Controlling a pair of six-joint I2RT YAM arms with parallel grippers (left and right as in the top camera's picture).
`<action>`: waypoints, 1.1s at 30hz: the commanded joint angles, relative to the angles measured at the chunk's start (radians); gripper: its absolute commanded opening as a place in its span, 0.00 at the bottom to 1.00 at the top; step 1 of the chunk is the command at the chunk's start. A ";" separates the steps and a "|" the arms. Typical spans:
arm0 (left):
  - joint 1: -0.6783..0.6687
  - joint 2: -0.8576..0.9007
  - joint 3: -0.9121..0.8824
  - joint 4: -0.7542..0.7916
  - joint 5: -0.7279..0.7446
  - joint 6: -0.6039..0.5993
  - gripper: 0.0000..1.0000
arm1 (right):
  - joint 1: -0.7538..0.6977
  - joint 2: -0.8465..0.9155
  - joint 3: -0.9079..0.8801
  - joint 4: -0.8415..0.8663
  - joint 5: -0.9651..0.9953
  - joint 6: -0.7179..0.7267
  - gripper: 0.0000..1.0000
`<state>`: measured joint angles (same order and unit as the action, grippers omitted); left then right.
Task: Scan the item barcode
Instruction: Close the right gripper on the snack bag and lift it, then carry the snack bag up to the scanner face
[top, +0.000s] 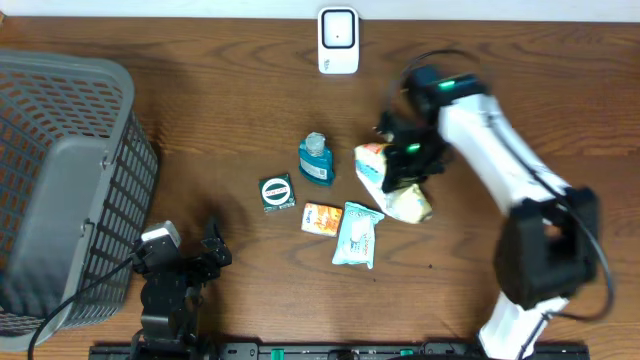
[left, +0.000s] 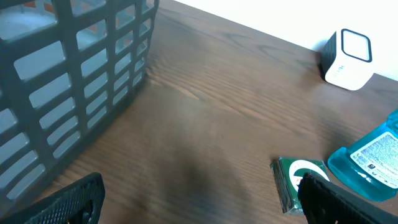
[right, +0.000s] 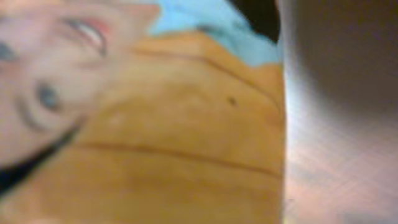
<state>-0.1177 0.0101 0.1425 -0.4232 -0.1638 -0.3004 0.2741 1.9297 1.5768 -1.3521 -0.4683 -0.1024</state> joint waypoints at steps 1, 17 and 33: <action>0.005 0.000 -0.014 -0.021 -0.012 -0.008 0.98 | -0.099 -0.092 0.029 -0.134 -0.509 -0.284 0.01; 0.005 0.000 -0.014 -0.022 -0.012 -0.008 0.98 | -0.169 -0.100 0.011 -0.350 -0.687 0.311 0.01; 0.005 0.000 -0.014 -0.022 -0.012 -0.008 0.98 | -0.167 -0.100 0.011 0.127 -0.440 0.292 0.01</action>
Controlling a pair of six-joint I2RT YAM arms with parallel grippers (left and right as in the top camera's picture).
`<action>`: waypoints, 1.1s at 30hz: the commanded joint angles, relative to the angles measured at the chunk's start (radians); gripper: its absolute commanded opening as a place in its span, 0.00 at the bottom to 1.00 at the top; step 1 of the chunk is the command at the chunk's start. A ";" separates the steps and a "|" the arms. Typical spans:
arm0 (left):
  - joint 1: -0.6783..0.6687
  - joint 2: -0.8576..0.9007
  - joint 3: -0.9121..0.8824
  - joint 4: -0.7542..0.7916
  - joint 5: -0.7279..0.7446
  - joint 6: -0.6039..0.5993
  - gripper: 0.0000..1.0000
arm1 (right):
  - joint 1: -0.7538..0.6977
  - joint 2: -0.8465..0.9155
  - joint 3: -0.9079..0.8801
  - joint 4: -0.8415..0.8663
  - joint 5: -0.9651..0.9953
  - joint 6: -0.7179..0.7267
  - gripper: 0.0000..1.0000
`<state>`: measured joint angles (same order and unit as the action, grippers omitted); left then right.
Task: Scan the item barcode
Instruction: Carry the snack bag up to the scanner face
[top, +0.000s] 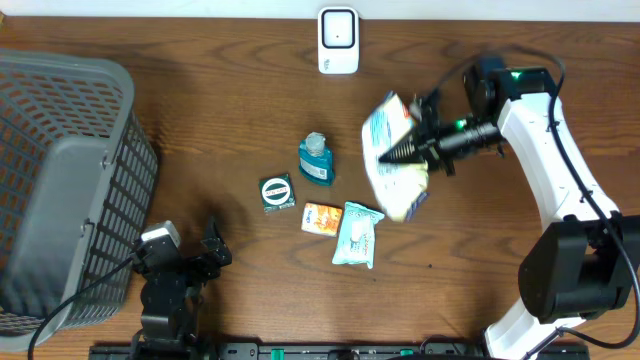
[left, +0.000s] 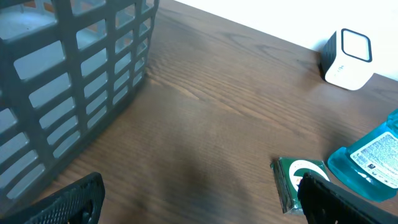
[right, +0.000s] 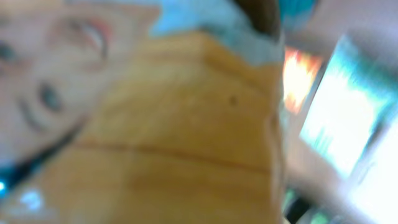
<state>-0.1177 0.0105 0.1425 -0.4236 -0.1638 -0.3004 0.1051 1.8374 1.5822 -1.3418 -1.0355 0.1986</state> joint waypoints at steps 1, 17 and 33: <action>0.005 0.000 -0.014 -0.021 -0.012 -0.008 0.98 | 0.007 -0.008 0.005 0.211 0.216 -0.008 0.01; 0.005 0.000 -0.014 -0.021 -0.012 -0.008 0.98 | 0.247 0.006 0.005 0.863 0.733 0.081 0.04; 0.005 0.000 -0.014 -0.021 -0.012 -0.008 0.98 | 0.294 0.337 0.255 1.389 0.957 0.059 0.01</action>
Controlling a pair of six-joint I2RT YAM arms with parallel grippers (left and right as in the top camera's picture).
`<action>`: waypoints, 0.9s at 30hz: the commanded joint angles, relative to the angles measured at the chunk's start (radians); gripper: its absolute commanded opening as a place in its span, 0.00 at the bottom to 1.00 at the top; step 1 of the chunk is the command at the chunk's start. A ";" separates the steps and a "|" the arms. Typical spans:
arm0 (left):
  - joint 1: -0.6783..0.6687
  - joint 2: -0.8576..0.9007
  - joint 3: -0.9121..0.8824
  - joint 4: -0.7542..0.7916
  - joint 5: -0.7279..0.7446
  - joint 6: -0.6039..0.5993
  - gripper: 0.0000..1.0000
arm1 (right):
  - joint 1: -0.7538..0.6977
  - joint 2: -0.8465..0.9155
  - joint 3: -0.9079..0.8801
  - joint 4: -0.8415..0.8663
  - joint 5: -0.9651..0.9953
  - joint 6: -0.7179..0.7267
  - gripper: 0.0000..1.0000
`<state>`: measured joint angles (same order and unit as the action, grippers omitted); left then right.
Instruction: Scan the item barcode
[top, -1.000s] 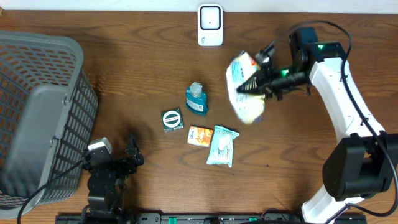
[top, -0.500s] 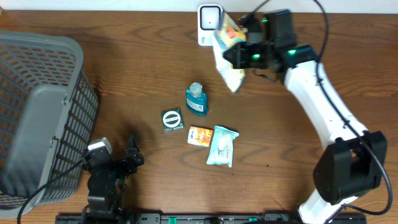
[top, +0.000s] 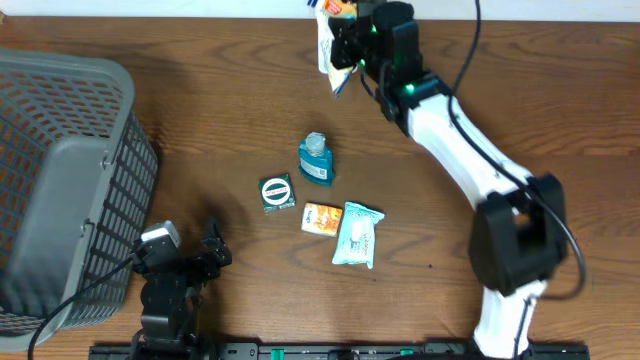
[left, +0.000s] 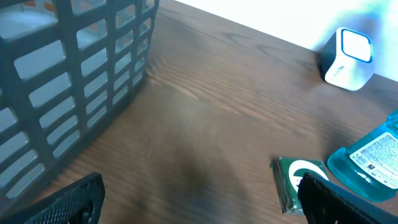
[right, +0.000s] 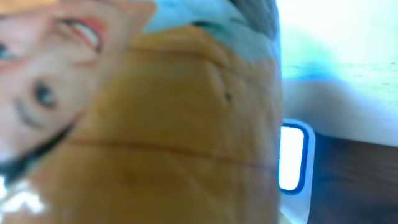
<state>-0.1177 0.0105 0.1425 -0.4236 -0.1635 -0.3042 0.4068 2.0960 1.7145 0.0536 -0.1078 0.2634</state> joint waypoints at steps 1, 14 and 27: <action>0.005 0.000 -0.014 -0.021 -0.013 -0.005 0.98 | -0.007 0.118 0.177 -0.024 0.035 -0.006 0.01; 0.005 0.000 -0.014 -0.021 -0.013 -0.005 0.99 | -0.017 0.369 0.614 -0.323 0.173 0.010 0.01; 0.005 0.000 -0.014 -0.021 -0.013 -0.005 0.98 | -0.290 0.130 0.644 -1.081 0.877 0.080 0.01</action>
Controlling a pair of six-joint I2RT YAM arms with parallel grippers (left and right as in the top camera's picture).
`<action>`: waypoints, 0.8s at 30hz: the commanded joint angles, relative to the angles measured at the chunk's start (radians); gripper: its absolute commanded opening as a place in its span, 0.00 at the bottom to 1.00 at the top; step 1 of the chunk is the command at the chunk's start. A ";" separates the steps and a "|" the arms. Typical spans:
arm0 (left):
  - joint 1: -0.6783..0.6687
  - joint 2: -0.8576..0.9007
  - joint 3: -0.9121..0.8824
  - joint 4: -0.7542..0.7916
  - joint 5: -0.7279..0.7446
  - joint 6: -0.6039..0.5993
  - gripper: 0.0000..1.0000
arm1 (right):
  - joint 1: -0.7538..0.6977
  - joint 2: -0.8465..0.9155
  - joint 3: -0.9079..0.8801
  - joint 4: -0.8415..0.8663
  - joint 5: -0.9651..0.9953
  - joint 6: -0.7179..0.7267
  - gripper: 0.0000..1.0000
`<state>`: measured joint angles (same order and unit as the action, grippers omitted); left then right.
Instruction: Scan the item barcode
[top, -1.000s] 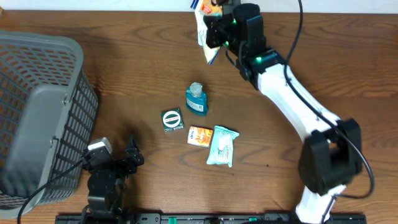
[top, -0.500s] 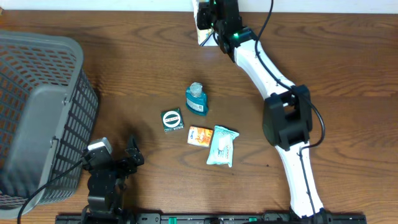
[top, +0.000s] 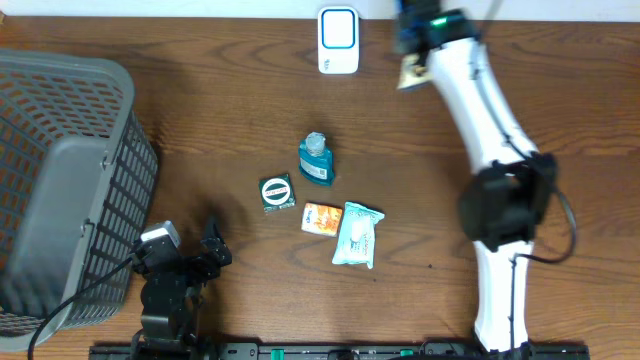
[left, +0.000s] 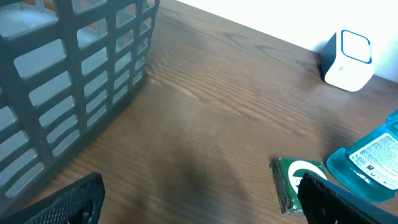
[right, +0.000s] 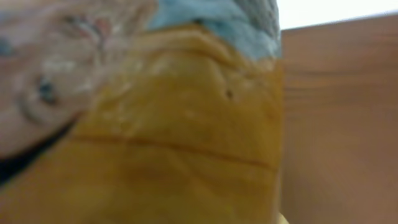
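The white barcode scanner (top: 338, 40) stands at the table's far edge; it also shows in the left wrist view as the scanner (left: 349, 59). My right gripper (top: 415, 45) is just right of it, shut on a snack packet (top: 408, 72). That packet (right: 155, 124), orange with a printed face and a blue top, fills the right wrist view and hides the fingers. My left gripper (left: 199, 205) rests open and empty at the near left of the table, seen from overhead as the left gripper (top: 190, 265).
A grey basket (top: 60, 190) takes up the left side. Mid-table lie a blue bottle (top: 316, 158), a green box (top: 277, 192), a small orange packet (top: 322, 217) and a pale wipes pack (top: 357, 234).
My right gripper, holding the packet, was over the scanner; now it is to the scanner's right, and the scanner is uncovered. The left arm has not moved.
My right gripper was shut on the packet where it lay right of the blue bottle. Then it held the packet raised off the table. Then the packet was over the scanner at the far edge, and now it is just right of it.
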<state>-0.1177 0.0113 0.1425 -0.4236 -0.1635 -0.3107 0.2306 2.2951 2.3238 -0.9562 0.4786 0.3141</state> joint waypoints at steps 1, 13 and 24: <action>0.005 -0.001 -0.014 -0.021 -0.013 0.002 0.98 | -0.158 -0.067 0.034 -0.113 0.323 0.030 0.01; 0.005 -0.001 -0.014 -0.021 -0.013 0.002 0.99 | -0.657 0.024 -0.122 -0.235 0.177 0.074 0.01; 0.005 -0.001 -0.014 -0.021 -0.013 0.002 0.98 | -0.845 0.006 -0.143 -0.245 0.072 0.074 0.83</action>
<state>-0.1177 0.0113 0.1425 -0.4236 -0.1638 -0.3107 -0.5953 2.3409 2.1635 -1.1931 0.6460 0.3779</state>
